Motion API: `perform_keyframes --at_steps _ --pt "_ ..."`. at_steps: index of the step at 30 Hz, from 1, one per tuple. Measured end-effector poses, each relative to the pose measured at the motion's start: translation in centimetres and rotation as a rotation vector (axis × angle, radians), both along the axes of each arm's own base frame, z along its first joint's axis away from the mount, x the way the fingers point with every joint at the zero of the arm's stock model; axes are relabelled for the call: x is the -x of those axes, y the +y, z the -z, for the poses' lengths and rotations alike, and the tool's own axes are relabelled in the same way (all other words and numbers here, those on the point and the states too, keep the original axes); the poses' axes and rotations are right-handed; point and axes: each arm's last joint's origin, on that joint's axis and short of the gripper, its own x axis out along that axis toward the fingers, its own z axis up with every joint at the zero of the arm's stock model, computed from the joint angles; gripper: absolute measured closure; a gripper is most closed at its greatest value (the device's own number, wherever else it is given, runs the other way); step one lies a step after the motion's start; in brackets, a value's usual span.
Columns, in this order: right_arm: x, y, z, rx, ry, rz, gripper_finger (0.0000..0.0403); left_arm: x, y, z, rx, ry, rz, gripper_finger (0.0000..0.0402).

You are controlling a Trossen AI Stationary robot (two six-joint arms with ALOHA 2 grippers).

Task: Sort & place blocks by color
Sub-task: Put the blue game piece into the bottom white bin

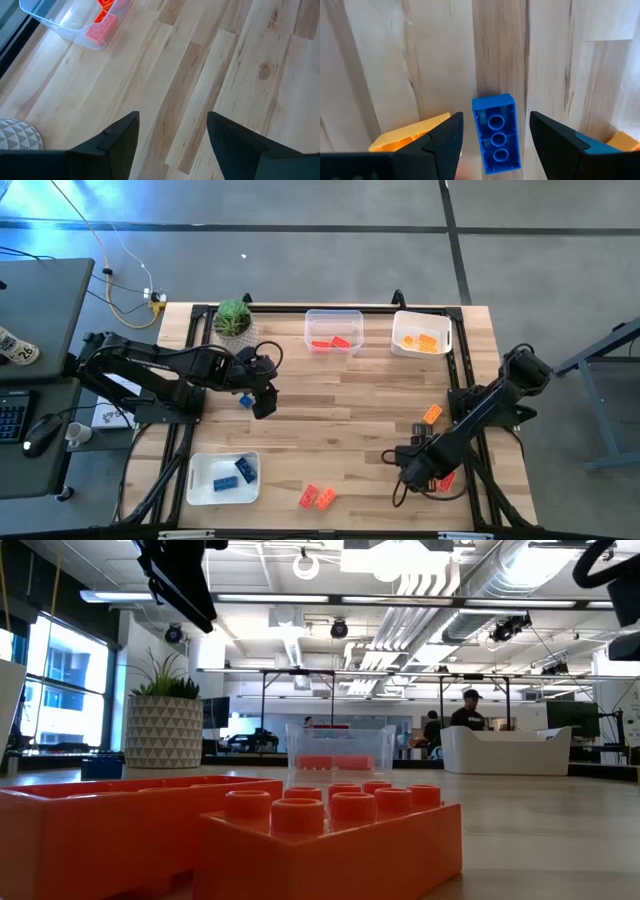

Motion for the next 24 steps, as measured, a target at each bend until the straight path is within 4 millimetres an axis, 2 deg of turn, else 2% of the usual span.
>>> perform_keyframes --at_steps 16,19,24 --pt "-0.5 0.5 2.8 0.058 0.087 -0.008 0.0191 0.0 0.0 0.0 0.0 0.0 0.0 0.0183" --pt "-0.5 0.5 2.9 0.05 0.101 0.001 0.0212 0.0 0.0 0.0 -0.001 0.0 0.0 0.0183" --pt "-0.8 0.3 2.9 0.038 0.108 0.069 0.0287 0.0 0.0 0.0 -0.004 0.0 -0.001 0.0183"
